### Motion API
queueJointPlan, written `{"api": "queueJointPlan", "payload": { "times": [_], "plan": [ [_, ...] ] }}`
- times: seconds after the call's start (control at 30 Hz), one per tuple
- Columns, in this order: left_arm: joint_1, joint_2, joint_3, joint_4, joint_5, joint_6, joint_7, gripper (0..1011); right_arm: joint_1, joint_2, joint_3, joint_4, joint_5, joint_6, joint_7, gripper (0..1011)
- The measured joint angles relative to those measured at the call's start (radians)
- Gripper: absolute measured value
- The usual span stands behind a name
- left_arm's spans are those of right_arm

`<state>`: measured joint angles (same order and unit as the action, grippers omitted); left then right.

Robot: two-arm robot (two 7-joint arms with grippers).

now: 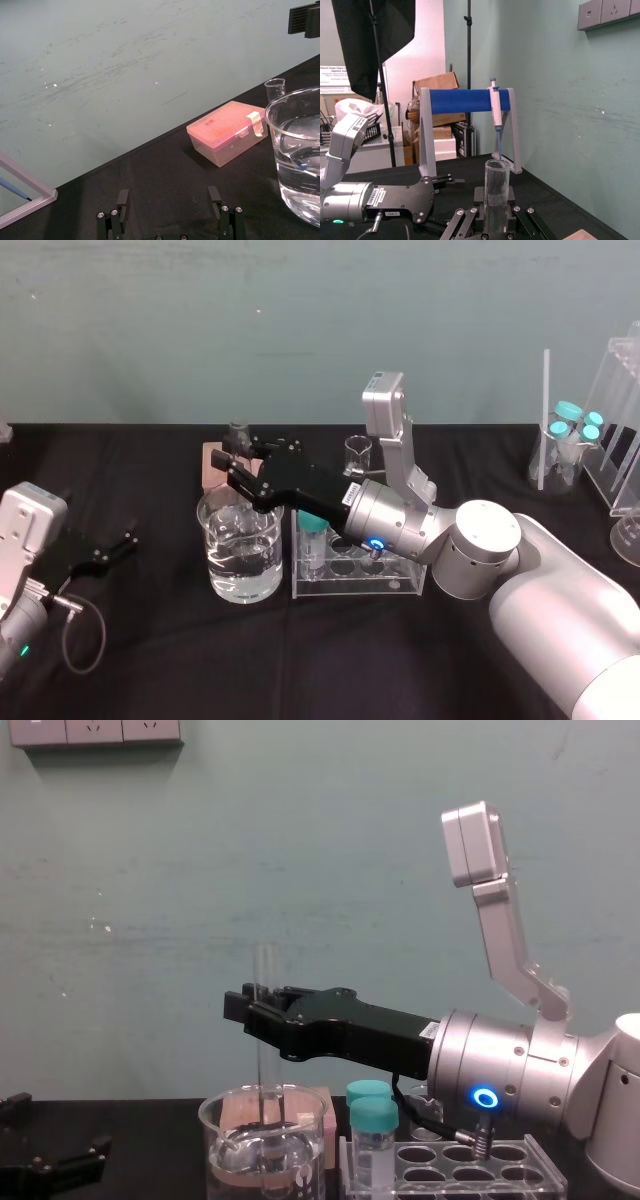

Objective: Hold the test tube with one hand and immerse one end into the beaker, then return it to the test tube rack.

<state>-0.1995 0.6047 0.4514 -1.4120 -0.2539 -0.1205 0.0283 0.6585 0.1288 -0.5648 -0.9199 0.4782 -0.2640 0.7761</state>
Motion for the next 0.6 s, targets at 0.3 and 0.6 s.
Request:
{"api": "queueJointPlan", "payload": {
  "times": [0.3,0.6],
  "plan": [
    [0.0,0.0,0.0,0.0,0.0,0.0,0.0,1000,0.0,0.001,0.003,0.001,-0.001,0.003,0.002,231],
    [0.0,0.0,0.0,0.0,0.0,0.0,0.0,1000,-0.004,0.004,0.004,-0.008,-0.002,0.005,0.002,231]
  ]
}}
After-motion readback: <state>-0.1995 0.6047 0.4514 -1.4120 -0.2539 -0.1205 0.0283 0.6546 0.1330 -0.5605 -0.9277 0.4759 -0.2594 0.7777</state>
